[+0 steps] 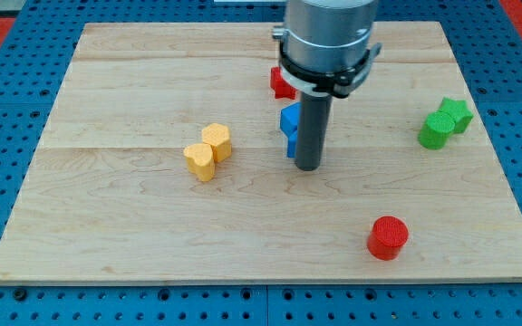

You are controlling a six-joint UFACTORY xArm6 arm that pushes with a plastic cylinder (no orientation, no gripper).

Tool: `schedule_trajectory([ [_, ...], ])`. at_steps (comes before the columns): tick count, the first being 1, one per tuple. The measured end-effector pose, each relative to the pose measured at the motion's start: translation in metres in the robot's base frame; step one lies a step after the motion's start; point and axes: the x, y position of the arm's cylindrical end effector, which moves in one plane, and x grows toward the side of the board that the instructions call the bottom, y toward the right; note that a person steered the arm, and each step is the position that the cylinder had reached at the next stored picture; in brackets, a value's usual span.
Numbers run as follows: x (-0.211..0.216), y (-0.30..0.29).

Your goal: Move your arm right to the red star

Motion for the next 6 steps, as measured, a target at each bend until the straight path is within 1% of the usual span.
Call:
schedule_trajectory([
  [1,0.024,0.046],
  [2,0.008,0.121],
  [3,-0.006,0.181],
  [4,-0.004,0.232],
  [5,-0.043,0.269],
  [6,-0.102,0.245],
])
